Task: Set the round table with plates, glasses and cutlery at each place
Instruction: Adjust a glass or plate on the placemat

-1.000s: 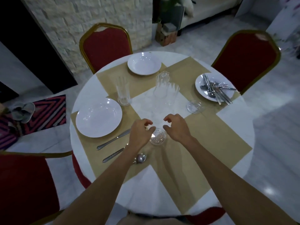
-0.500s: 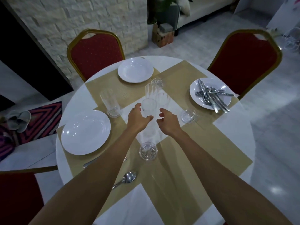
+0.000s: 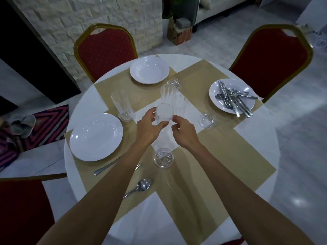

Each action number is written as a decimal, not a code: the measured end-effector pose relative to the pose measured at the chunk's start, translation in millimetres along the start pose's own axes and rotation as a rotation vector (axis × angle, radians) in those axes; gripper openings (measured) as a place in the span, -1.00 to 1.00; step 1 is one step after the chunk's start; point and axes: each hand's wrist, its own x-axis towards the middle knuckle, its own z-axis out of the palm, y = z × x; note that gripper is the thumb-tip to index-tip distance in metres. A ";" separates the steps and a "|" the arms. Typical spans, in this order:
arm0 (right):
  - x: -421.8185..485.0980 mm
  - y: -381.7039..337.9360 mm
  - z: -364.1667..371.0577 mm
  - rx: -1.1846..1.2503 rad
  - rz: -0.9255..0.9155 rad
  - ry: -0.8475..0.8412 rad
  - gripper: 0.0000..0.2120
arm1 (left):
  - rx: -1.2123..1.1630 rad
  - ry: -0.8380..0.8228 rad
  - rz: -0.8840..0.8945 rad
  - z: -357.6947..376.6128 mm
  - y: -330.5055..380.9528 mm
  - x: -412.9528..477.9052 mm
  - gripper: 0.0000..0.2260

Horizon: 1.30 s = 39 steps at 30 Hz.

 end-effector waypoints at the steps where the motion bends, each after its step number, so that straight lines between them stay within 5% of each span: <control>1: -8.5 -1.4 0.1 0.021 -0.012 0.022 -0.63 | -0.032 -0.007 0.001 -4.1 1.3 -7.2 -0.39; 17: -108.8 18.0 28.6 0.164 0.031 0.133 -0.69 | -0.181 -0.138 0.004 -13.7 -36.1 -104.4 -0.40; 39: -106.6 29.7 38.9 0.092 0.084 0.085 -0.64 | 0.011 -0.137 -0.001 -13.5 -33.2 -113.7 -0.41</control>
